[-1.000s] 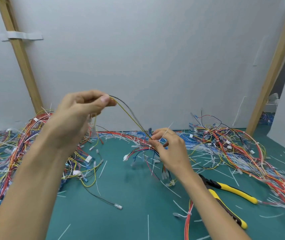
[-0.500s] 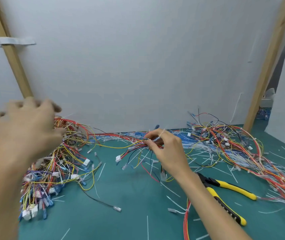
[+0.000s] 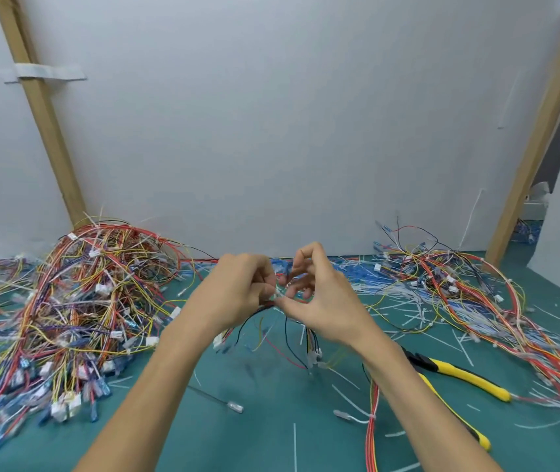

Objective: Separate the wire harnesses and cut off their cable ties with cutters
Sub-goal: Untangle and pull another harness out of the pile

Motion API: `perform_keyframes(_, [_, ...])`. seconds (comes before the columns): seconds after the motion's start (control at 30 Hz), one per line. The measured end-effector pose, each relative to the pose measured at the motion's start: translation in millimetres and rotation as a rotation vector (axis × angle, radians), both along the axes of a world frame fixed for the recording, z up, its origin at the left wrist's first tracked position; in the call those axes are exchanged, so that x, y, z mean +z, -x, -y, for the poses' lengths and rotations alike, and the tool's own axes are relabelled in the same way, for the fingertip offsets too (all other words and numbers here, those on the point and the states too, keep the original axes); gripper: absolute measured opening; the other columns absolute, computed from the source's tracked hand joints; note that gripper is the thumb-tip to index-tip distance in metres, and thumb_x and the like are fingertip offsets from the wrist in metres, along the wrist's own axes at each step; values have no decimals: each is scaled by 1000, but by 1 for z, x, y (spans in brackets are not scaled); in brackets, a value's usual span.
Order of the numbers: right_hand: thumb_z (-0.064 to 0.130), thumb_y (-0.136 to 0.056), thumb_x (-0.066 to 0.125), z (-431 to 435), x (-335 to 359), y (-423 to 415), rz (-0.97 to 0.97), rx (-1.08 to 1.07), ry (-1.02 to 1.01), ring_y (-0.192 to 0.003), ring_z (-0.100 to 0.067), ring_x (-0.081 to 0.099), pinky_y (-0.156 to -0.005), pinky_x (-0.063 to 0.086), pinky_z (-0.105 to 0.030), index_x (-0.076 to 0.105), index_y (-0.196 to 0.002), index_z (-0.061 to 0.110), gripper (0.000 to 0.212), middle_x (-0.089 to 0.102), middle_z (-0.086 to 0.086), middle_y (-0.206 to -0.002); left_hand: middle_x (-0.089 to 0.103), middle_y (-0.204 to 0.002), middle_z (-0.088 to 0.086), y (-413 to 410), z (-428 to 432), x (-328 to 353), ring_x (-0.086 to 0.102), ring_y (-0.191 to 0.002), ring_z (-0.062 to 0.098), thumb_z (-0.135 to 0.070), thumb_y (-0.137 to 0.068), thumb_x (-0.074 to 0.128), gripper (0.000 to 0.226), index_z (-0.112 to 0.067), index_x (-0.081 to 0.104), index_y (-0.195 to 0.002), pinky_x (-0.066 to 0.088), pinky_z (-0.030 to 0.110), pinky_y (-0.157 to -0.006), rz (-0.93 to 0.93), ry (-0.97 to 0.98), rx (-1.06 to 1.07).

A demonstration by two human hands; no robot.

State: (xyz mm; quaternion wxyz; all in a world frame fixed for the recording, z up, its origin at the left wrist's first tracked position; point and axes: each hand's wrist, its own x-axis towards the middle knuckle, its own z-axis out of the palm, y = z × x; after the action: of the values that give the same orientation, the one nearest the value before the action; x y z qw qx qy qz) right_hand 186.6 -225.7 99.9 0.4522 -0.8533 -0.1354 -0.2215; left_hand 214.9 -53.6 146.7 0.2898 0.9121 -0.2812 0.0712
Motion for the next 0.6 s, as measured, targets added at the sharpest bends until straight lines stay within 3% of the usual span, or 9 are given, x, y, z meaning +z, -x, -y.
perform_keyframes(0.07, [36, -74, 83, -1, -2, 1, -89, -89, 148, -91, -8, 61, -79, 46, -27, 31, -103, 33, 60, 61, 13, -105, 68, -72, -2, -3, -3, 1, 59, -65, 8, -4, -88, 66, 14, -16, 66, -82, 39, 13, -56, 20, 64, 12])
perform_keyframes(0.13, [47, -77, 81, -1, -2, 2, -175, -160, 197, -95, -9, 59, -82, 44, -31, 34, -109, 32, 59, 61, 13, -106, 70, -73, -1, -6, -6, 4, 63, -69, 12, -4, -89, 66, 16, -17, 64, -81, 44, 19, -63, 31, 148, -22])
perform_keyframes(0.23, [47, -85, 75, 6, 7, 3, -374, -6, 20, -75, -8, 68, -77, 46, -28, 61, -98, 25, 29, 73, 7, -86, 69, -73, -1, -8, -9, 3, 64, -73, 17, -1, -92, 62, 18, -16, 61, -82, 48, 33, -73, 30, 220, -107])
perform_keyframes(0.3, [44, -90, 70, 12, 14, 7, -481, 177, -128, -70, -12, 65, -78, 43, -32, 72, -88, 16, 28, 74, 0, -80, 65, -72, -3, -7, -9, 1, 58, -70, 14, 2, -93, 59, 18, -13, 59, -84, 47, 35, -74, 24, 277, -169])
perform_keyframes(0.37, [48, -93, 61, 15, 18, 10, -564, 276, -252, -69, -12, 56, -77, 37, -35, 72, -91, 12, 38, 72, -1, -84, 68, -78, -1, -5, -6, 1, 61, -75, 13, 5, -95, 56, 16, -10, 60, -90, 48, 32, -78, 20, 320, -217])
perform_keyframes(0.43, [46, -101, 49, 13, 19, 9, -596, 276, -368, -67, -10, 48, -71, 33, -33, 70, -95, 15, 38, 72, 0, -91, 69, -85, 1, -4, -2, 0, 63, -81, 12, 4, -96, 54, 19, -12, 64, -98, 47, 20, -77, 76, 281, -216])
perform_keyframes(0.5, [42, -106, 40, 10, 20, 8, -567, 195, -415, -62, -9, 40, -64, 26, -32, 74, -88, 22, 44, 69, 5, -80, 64, -90, -1, -2, 1, -1, 57, -83, 11, 3, -97, 52, 23, -13, 66, -106, 39, 9, -74, 167, 187, -199])
perform_keyframes(0.6, [49, -103, 46, 9, 19, 8, -496, 107, -328, -61, -9, 36, -62, 26, -29, 74, -79, 23, 45, 48, 4, -66, 59, -101, -4, 1, 6, -3, 55, -93, 5, -4, -95, 61, 16, -13, 65, -108, 40, 11, -84, 230, 130, -229])
